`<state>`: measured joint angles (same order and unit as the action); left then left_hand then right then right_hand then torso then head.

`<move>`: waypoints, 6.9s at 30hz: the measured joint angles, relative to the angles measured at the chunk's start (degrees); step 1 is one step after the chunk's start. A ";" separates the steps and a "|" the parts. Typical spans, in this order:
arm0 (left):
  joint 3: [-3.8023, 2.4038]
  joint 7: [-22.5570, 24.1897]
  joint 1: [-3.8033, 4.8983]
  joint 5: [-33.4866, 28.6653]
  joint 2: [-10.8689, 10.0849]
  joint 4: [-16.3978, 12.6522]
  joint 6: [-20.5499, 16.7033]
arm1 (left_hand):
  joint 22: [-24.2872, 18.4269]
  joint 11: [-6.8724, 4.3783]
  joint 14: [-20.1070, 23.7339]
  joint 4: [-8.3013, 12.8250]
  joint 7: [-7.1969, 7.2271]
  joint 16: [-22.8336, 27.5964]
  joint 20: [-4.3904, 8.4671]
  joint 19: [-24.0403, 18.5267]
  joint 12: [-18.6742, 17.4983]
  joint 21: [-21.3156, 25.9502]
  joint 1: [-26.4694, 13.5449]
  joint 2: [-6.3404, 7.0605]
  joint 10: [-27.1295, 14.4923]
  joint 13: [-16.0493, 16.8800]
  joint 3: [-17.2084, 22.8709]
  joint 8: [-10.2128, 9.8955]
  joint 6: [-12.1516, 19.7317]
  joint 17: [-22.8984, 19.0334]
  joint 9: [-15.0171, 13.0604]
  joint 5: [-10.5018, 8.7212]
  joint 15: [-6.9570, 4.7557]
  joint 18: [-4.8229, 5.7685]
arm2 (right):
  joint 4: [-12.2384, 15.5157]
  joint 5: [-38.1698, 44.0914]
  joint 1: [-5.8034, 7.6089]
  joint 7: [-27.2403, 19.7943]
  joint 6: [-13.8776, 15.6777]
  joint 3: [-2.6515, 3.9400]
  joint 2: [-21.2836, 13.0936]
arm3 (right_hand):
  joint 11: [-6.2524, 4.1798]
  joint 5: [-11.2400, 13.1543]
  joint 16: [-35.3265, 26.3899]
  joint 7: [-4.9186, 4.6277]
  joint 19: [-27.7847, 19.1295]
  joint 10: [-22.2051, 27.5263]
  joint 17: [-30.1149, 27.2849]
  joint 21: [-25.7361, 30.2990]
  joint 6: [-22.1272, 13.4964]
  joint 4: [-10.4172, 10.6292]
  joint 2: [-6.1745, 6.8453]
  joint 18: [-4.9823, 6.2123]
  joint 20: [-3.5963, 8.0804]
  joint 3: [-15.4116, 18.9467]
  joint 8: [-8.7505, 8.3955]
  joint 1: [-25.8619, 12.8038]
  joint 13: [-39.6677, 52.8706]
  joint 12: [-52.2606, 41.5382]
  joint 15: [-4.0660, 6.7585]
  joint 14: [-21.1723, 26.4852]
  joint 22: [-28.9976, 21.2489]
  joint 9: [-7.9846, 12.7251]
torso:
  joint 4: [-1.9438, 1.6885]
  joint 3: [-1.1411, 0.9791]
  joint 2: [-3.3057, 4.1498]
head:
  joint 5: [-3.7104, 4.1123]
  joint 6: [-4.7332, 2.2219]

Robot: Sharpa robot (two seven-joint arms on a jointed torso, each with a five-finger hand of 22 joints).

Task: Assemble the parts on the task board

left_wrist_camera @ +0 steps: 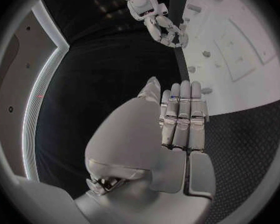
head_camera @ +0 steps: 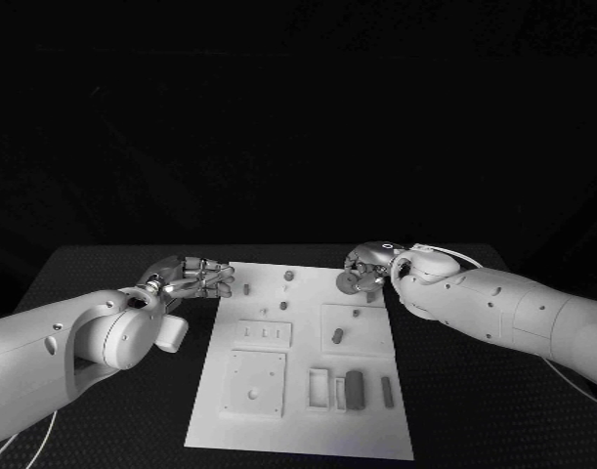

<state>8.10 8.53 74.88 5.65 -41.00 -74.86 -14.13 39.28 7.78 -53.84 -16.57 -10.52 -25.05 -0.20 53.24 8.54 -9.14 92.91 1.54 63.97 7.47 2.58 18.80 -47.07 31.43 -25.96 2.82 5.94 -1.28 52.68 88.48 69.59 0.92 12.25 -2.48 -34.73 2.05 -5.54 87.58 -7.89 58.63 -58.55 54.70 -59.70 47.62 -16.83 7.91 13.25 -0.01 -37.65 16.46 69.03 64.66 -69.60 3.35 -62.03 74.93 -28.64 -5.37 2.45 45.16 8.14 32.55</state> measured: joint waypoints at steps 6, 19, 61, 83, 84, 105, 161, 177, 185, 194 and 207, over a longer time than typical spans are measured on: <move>0.00 0.00 0.00 0.00 -0.03 -0.05 0.01 | 0.00 0.00 0.00 0.00 0.00 0.00 0.00 0.00 0.00 0.00 0.00 0.00 0.00 0.00 0.00 0.00 0.00 0.00 0.00 0.00 0.00 0.00 | 0.04 0.62 -0.14 -0.31 0.80 -0.06 0.00 | 0.00 -0.01 0.39 0.00 0.22 0.01 -0.62 -0.45 0.00 0.41 -1.16 0.02 -0.24 0.74 1.39 -2.23 -0.73 -0.28 0.45 -0.25 0.00 -0.11 | 0.02 0.01 0.01 | 0.11 0.03; 0.00 0.00 -0.01 0.01 0.08 0.15 0.02 | 0.00 0.00 0.00 0.00 0.00 0.00 0.00 0.00 0.00 0.00 0.00 0.00 0.00 0.00 0.00 0.00 0.00 0.10 0.00 0.00 0.00 0.00 | 0.54 1.51 -0.77 0.48 5.69 -0.44 0.12 | -1.19 0.01 1.72 0.90 2.87 -1.19 1.76 -1.20 0.90 2.15 -2.24 0.03 1.31 0.28 3.85 -6.24 -2.32 -1.33 1.56 -3.69 0.00 -0.46 | -0.02 0.07 0.02 | 0.23 0.09; 0.00 0.04 0.00 0.02 0.36 0.21 0.01 | 0.00 0.00 0.00 0.00 0.00 0.22 0.00 0.00 -0.21 0.00 0.00 0.00 0.00 0.00 0.00 0.00 0.00 0.37 0.00 0.00 0.00 0.00 | 7.25 17.25 -0.58 10.29 14.59 -1.36 9.62 | -2.38 0.07 1.99 2.07 4.11 -2.38 1.05 -1.65 2.07 4.44 0.65 0.02 1.84 -0.63 3.82 -8.31 -3.43 -1.10 2.99 -5.88 0.00 -2.62 | -0.15 0.06 -0.01 | -0.51 -0.66; 0.00 0.04 0.00 0.02 0.61 0.52 0.02 | 0.00 0.00 0.00 0.00 0.00 0.44 -0.21 0.21 -0.22 0.22 0.00 0.00 0.00 0.00 0.00 0.00 0.00 0.50 0.00 0.00 0.00 0.01 | 4.69 19.15 -0.64 12.19 12.31 -2.46 11.97 | -2.27 0.06 1.99 2.07 4.01 -2.27 0.69 -1.65 2.07 4.75 0.87 0.02 1.75 -0.62 3.52 -8.09 -3.47 -1.10 2.99 -5.88 0.00 -2.58 | -0.06 0.01 -0.01 | -0.91 -0.75; 0.00 0.04 0.00 0.02 0.60 0.53 0.02 | 0.00 0.00 0.00 0.00 0.00 0.44 -0.21 0.21 -0.22 0.22 0.00 0.00 0.00 0.00 0.00 0.00 0.00 0.50 0.00 0.00 0.00 0.01 | 4.67 19.19 -0.64 12.20 12.18 -2.50 12.00 | -2.27 0.07 1.99 2.07 4.01 -2.27 0.64 -1.65 2.07 4.75 0.87 0.01 1.75 -0.62 3.52 -8.09 -3.47 -1.10 2.99 -5.88 0.00 -2.58 | -0.06 0.01 -0.01 | -0.92 -0.73; 0.00 0.03 0.00 0.04 0.67 0.65 0.05 | 0.00 0.00 0.00 0.00 0.00 0.44 -0.21 0.21 -0.22 0.22 0.00 0.00 0.00 0.00 0.00 0.00 0.00 0.68 0.00 0.00 0.00 0.01 | 3.32 19.27 -0.63 12.84 10.47 -2.79 12.76 | -2.25 0.05 1.49 2.07 3.67 -2.25 -1.85 -0.88 2.07 5.21 2.02 0.02 1.83 -1.00 1.31 -7.97 -3.66 -0.65 2.85 -4.10 0.00 -1.82 | 0.00 -0.03 0.03 | -0.94 -0.66; 0.03 0.17 -0.17 0.47 -0.50 0.64 0.71 | 0.03 0.00 -0.20 0.00 -0.21 0.89 -0.21 0.21 -0.43 0.21 0.00 0.00 0.00 0.00 0.00 -0.21 -0.21 0.97 0.00 0.00 0.20 0.01 | 13.91 -3.24 1.13 -1.72 12.64 0.93 -10.85 | -1.53 0.04 1.27 0.80 2.47 -1.53 -3.68 -0.10 0.80 5.77 5.98 0.04 1.03 -0.22 -2.45 -7.48 -4.40 -0.39 0.09 -1.37 0.00 1.28 | 1.18 -0.64 0.30 | 0.93 -1.91; 0.06 0.17 -0.33 0.55 -0.72 0.59 1.02 | 0.05 0.00 -0.20 0.00 -0.21 0.89 -0.21 0.21 -0.63 0.44 0.00 0.00 0.00 0.00 0.00 -0.21 -0.21 1.10 0.00 0.00 0.20 0.01 | 15.92 -6.96 -2.55 -4.94 9.92 0.88 -14.45 | -1.31 0.04 1.27 0.44 2.17 -1.30 -3.67 -0.10 0.44 5.86 5.98 0.04 0.72 -0.12 -2.45 -7.48 -4.45 -0.39 -0.37 -0.91 0.00 1.57 | 1.16 -0.47 0.24 | 1.09 -1.15; 0.06 0.17 -0.49 0.57 -0.73 0.64 1.07 | 0.04 0.00 -0.20 0.00 -0.21 0.89 -0.21 0.21 -0.63 0.44 0.00 0.00 0.00 0.00 0.00 -0.21 -0.21 1.15 0.00 0.00 0.20 0.01 | 15.21 -7.90 -4.13 -5.71 9.63 0.89 -13.69 | -1.12 0.04 1.27 0.38 2.14 -1.12 -3.67 -0.10 0.38 5.93 5.98 0.04 0.70 -0.06 -2.45 -7.48 -4.46 -0.66 -0.43 -0.85 0.00 1.63 | 1.15 -0.43 0.19 | 1.22 -0.90; 0.06 0.15 -0.59 0.58 -0.72 0.76 1.10 | 0.04 0.00 -0.20 0.00 -0.21 1.11 -0.21 0.21 -0.63 0.44 0.00 0.00 0.00 0.00 0.00 -0.21 -0.21 1.16 0.00 0.00 0.20 0.01 | 12.47 -7.99 -4.57 -6.13 9.54 0.88 -12.30 | -1.12 0.04 1.27 0.37 2.07 -1.12 -3.67 0.12 0.36 5.93 5.98 0.04 0.62 -0.06 -2.45 -7.48 -4.49 -0.66 -0.43 -0.85 0.00 1.68 | 1.09 -0.40 0.17 | 1.05 -0.69; 0.06 0.15 -0.67 0.60 -0.72 0.89 1.19 | 0.09 0.00 -0.20 0.00 -0.20 1.10 -0.20 0.21 -0.62 0.44 0.00 0.00 0.00 0.02 0.00 -0.21 -0.21 1.24 0.00 0.00 0.20 0.01 | 10.59 -8.54 -5.19 -6.34 9.41 0.88 -11.38 | -1.12 0.04 1.27 0.56 2.06 -1.12 -3.67 0.12 0.56 5.92 2.75 0.05 0.61 -0.07 -2.13 -7.59 -4.67 -1.20 -0.42 -0.85 0.00 1.67 | 1.13 -0.40 0.17 | 0.88 -0.39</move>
<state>8.16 8.68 74.20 6.25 -41.72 -73.97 -12.93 39.37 7.78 -54.04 -16.57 -10.73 -23.95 -0.41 53.44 7.92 -8.70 92.91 1.54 63.97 7.49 2.58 18.59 -47.27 32.67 -25.97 2.82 6.14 -1.27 63.28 79.94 64.39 -5.41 21.66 -1.60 -46.12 0.93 -5.50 88.85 -7.33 60.69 -59.67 51.03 -59.58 48.18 -10.91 10.65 13.29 0.60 -37.71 14.33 61.44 59.99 -70.79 2.93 -62.89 74.93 -26.97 -4.24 2.05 45.33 9.03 32.16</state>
